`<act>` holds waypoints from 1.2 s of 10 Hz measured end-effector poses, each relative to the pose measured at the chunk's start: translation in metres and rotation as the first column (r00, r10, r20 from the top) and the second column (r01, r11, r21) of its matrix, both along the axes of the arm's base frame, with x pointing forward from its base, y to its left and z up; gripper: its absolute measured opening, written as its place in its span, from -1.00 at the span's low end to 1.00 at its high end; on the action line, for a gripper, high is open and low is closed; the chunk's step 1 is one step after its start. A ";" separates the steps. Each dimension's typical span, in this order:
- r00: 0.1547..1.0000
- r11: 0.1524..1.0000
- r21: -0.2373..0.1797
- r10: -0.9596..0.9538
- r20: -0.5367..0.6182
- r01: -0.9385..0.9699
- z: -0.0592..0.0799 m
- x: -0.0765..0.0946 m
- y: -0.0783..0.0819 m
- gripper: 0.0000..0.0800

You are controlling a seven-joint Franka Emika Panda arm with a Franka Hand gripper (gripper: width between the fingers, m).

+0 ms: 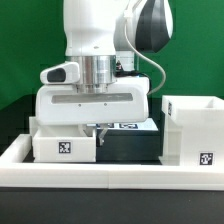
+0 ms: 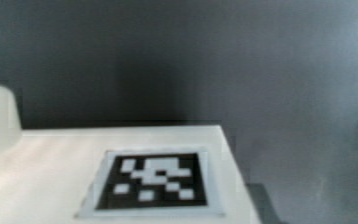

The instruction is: Assemble drawer

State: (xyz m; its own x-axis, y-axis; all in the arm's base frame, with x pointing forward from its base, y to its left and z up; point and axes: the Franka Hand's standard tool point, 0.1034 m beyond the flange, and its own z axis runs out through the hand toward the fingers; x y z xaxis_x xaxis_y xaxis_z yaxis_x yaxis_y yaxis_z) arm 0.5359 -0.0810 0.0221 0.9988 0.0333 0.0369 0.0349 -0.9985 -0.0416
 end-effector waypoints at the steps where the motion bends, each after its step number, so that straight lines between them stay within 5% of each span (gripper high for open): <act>1: 1.000 1.000 0.000 0.013 0.004 -0.013 0.004 0.002 0.001 -0.90; 5: 0.989 0.989 -0.013 0.149 0.009 -0.149 0.001 0.000 -0.002 -0.90; 9: 0.833 0.832 -0.048 0.554 0.003 -0.553 0.000 -0.017 -0.001 -0.90; 12: 0.732 0.730 -0.058 0.682 -0.007 -0.681 -0.001 -0.018 -0.005 -0.90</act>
Offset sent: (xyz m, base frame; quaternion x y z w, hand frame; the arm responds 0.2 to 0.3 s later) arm 0.0000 0.0000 0.0000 0.0000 0.0000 0.0000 1.0000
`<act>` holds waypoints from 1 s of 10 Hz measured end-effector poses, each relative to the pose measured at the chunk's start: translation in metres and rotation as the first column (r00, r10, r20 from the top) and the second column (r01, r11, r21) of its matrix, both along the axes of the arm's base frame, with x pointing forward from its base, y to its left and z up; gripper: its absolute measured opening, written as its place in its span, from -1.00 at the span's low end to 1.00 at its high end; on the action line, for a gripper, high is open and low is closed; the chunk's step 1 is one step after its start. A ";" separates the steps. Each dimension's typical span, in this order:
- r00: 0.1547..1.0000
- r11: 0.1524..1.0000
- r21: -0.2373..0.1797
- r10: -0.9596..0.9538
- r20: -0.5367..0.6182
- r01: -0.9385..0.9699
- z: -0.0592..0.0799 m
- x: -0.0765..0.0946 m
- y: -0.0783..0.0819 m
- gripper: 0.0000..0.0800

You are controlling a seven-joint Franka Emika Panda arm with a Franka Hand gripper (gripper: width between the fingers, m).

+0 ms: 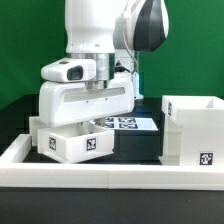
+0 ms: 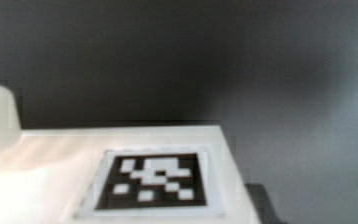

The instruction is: Assemble drawer

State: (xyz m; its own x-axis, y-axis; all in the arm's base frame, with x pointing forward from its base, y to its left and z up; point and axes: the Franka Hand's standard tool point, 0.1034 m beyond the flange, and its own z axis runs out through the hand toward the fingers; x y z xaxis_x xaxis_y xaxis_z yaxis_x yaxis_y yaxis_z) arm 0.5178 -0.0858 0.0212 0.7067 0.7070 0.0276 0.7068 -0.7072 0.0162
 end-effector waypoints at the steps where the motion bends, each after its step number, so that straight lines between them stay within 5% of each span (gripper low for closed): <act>1: 0.997 0.996 -0.008 0.083 -0.002 -0.083 0.000 -0.001 -0.001 -0.90; 5: 0.903 0.902 -0.036 0.430 -0.013 -0.431 -0.001 -0.001 0.019 -0.90; 10: 0.786 0.784 -0.052 0.617 -0.034 -0.618 -0.002 0.000 0.022 -0.90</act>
Offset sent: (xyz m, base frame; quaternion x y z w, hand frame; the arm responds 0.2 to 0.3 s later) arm -0.0005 0.0300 0.0030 -0.0120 0.0045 -0.1813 0.9833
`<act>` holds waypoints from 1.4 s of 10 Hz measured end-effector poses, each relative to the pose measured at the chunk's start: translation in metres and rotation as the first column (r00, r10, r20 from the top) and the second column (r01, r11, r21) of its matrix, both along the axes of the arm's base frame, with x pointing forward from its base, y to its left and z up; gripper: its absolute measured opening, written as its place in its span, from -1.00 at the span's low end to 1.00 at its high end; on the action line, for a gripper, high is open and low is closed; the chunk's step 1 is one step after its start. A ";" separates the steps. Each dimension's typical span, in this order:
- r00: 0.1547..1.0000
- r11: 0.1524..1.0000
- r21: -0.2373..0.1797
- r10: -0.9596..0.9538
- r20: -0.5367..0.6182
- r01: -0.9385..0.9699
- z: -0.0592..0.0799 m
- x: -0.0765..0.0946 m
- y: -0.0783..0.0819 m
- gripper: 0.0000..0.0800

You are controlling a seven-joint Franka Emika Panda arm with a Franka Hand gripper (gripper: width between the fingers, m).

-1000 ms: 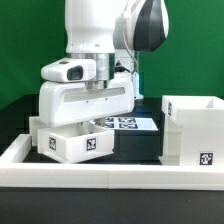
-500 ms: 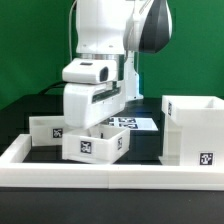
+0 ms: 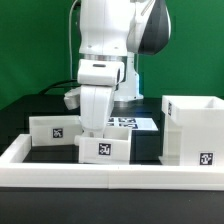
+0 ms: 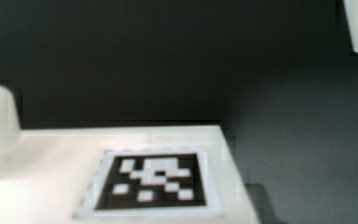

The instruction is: Assemble drawer

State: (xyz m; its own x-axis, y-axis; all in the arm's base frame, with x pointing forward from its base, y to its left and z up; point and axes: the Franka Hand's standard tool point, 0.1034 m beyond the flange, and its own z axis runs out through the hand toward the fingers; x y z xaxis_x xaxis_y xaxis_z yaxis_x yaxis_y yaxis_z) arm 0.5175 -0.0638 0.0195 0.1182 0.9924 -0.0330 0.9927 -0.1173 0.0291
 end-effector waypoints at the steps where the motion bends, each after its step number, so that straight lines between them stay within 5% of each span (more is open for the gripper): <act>1: 1.000 1.000 -0.001 0.025 0.003 -0.025 0.001 0.004 0.013 -0.90; 3: 0.999 0.999 0.005 0.046 0.006 -0.046 0.002 0.007 0.029 -0.90; 8: 0.999 1.000 0.007 0.024 -0.040 -0.024 -0.003 0.000 0.022 -0.90; 14: 0.990 0.990 -0.001 0.140 -0.035 -0.140 -0.004 0.011 0.046 -0.90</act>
Offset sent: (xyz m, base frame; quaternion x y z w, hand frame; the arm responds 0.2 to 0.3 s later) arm 0.0033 0.0210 -0.0003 -0.0149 -0.0098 -0.0084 0.9998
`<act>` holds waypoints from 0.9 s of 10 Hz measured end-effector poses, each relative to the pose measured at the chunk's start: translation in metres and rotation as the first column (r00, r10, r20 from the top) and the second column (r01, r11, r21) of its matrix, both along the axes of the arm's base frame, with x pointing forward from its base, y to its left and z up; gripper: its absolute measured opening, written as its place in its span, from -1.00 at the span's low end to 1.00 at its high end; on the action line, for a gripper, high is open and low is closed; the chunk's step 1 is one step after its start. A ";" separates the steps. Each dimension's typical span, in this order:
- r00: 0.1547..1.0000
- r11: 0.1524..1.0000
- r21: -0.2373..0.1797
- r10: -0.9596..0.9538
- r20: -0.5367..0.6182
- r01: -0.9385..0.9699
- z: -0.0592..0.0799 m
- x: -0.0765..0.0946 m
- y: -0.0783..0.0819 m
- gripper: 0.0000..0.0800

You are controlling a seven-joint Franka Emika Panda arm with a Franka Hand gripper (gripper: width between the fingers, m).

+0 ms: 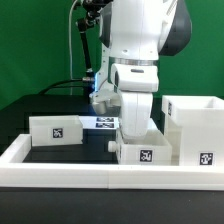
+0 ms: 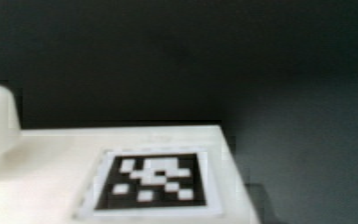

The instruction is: Assemble drawer

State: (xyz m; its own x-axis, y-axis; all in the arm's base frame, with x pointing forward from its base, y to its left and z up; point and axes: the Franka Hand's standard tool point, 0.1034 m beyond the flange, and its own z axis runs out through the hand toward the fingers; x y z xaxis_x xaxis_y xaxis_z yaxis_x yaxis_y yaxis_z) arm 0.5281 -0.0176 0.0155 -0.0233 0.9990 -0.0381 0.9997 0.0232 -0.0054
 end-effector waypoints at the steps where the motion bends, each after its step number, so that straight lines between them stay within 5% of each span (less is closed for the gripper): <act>1: 1.000 1.000 0.000 -0.002 0.000 0.002 0.000 0.000 -0.001 -0.90; 9: 1.000 1.000 0.003 0.006 -0.020 -0.006 -0.003 0.014 0.008 -0.90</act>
Offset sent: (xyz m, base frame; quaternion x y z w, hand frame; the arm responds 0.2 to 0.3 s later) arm 0.0175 0.0130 -0.0012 0.0249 0.0028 -0.0189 0.9995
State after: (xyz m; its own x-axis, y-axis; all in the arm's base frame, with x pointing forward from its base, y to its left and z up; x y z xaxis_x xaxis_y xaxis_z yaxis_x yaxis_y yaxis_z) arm 0.5425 -0.0098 0.0126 -0.0304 0.9989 -0.0348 0.9992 0.0295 -0.0254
